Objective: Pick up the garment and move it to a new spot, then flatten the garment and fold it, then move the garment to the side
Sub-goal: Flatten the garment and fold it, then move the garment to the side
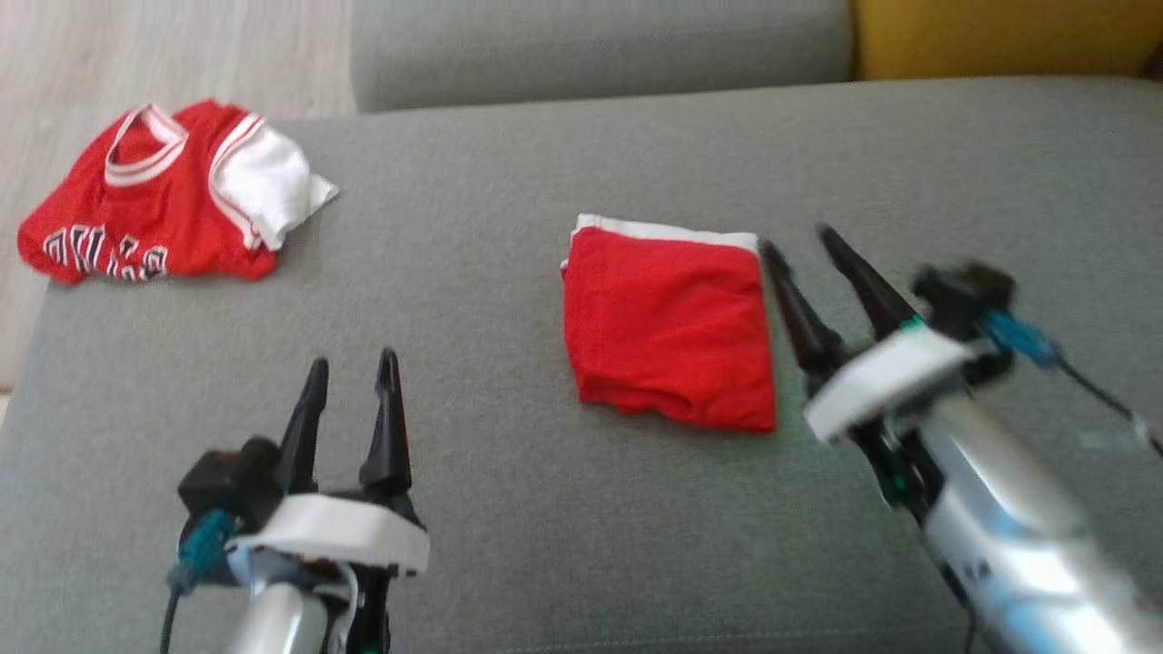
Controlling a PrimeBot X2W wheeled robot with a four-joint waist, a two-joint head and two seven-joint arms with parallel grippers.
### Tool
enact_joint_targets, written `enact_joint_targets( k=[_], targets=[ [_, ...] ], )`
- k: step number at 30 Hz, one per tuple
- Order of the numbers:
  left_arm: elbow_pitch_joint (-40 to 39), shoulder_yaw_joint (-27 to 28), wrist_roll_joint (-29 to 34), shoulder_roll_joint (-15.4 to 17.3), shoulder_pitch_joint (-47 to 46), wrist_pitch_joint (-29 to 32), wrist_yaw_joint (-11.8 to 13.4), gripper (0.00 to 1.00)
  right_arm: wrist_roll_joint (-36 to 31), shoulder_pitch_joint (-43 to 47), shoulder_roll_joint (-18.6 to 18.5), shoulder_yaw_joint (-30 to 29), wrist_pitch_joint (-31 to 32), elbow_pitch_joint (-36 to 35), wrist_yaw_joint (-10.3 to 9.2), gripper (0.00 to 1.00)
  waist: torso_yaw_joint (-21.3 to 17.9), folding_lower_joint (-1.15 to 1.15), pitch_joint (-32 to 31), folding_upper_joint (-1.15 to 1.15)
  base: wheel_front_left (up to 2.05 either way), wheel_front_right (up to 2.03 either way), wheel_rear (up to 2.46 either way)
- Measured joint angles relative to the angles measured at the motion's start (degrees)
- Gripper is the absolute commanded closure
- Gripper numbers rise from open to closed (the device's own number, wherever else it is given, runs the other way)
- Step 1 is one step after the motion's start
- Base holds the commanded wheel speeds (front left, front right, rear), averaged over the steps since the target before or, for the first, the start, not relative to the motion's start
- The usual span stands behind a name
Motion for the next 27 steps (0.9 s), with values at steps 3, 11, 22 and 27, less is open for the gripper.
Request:
enact_joint_targets(
  k=[3, 11, 22, 27],
  targets=[
    [0.6, 0.7, 1.0, -0.4, 2.1, 0.0, 0.0, 0.0, -6.5, 6.9, 1.1, -9.2, 0.0, -2.5, 0.0, 0.0, -0.9, 0.0, -1.5, 0.0, 0.0, 0.0, 0.0],
    [1.3, 3.4, 4.7, -1.7, 6.2, 0.0, -0.6, 0.0, -22.8, 20.0, 7.4, -24.5, 0.0, -10.6, 0.0, 0.0, -3.1, 0.0, -3.7, 0.0, 0.0, 0.0, 0.0],
    [2.5, 6.9, 8.7, -2.9, 9.7, 0.0, -1.6, 0.0, -30.3, 27.4, 10.6, -31.0, 0.5, -16.4, 0.0, 0.0, -3.0, 0.0, -4.4, 0.0, 0.0, 0.0, 0.0],
    [3.1, 7.3, 9.2, -3.1, 9.7, 0.0, -2.1, 0.0, -30.7, 27.8, 11.0, -31.2, 1.4, -17.5, 0.0, 0.0, -2.9, 0.0, -4.2, 0.0, 0.0, 0.0, 0.0]
  ],
)
